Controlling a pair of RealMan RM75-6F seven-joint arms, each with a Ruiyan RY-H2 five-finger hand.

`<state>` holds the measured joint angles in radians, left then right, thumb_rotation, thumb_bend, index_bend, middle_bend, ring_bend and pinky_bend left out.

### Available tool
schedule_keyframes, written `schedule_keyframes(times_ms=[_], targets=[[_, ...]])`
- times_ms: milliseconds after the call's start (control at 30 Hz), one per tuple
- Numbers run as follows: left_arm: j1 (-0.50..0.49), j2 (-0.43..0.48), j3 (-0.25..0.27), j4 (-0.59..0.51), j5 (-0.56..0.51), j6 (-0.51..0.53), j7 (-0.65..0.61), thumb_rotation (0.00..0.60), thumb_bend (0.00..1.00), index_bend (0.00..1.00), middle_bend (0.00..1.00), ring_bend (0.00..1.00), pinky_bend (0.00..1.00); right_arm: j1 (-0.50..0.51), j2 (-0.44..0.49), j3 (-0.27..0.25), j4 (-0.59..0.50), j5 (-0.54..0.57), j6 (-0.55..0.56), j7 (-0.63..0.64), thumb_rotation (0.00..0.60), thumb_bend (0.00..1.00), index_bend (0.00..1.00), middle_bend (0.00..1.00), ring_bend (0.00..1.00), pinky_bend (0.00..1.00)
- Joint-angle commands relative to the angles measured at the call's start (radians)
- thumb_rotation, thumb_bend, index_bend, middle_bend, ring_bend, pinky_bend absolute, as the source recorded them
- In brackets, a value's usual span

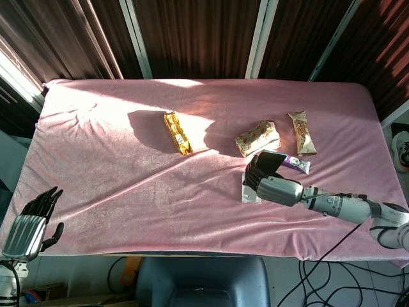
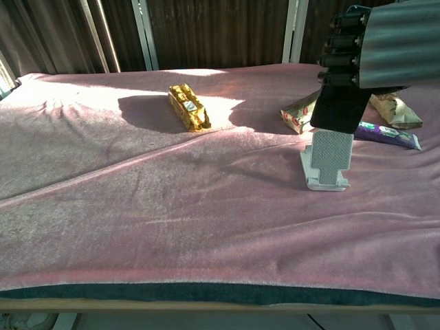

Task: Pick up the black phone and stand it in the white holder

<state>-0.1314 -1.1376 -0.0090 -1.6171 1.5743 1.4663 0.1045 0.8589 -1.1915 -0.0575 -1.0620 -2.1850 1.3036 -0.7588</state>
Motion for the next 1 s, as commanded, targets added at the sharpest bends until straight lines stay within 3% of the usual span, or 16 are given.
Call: schedule_keyframes(times_ms=[33, 300, 700, 1000], targets=[[0.0, 0.0, 0.001, 0.0, 0.001, 0.0, 0.0, 0.6, 0.43, 0.0, 0.05, 0.1, 0.23, 0.051, 0.027, -0.003, -0.049, -0.039, -0.063, -0.011, 0.6, 0.33, 1.0, 0.76, 0.63, 0.48], [0.004, 0.002, 0.004, 0.001, 0.008, 0.009, -0.005, 0.6, 0.43, 0.0, 0.05, 0.1, 0.23, 0.079, 0.027, -0.02, -0.09, -0.057, -0.152, -0.028, 0.6, 0.33, 1.0, 0.76, 0.63, 0.48], [0.005, 0.002, 0.014, 0.001, 0.026, 0.011, 0.0, 0.6, 0.43, 0.0, 0.05, 0.1, 0.23, 0.029, -0.07, -0.039, 0.011, -0.04, -0.123, -0.023, 0.6, 0.33, 1.0, 0.76, 0.64, 0.48], [0.003, 0.0, 0.026, 0.004, 0.046, 0.008, 0.007, 0.6, 0.43, 0.0, 0.05, 0.1, 0.23, 0.037, -0.074, -0.051, -0.013, -0.041, -0.163, -0.049, 0.6, 0.33, 1.0, 0.76, 0.64, 0.48]])
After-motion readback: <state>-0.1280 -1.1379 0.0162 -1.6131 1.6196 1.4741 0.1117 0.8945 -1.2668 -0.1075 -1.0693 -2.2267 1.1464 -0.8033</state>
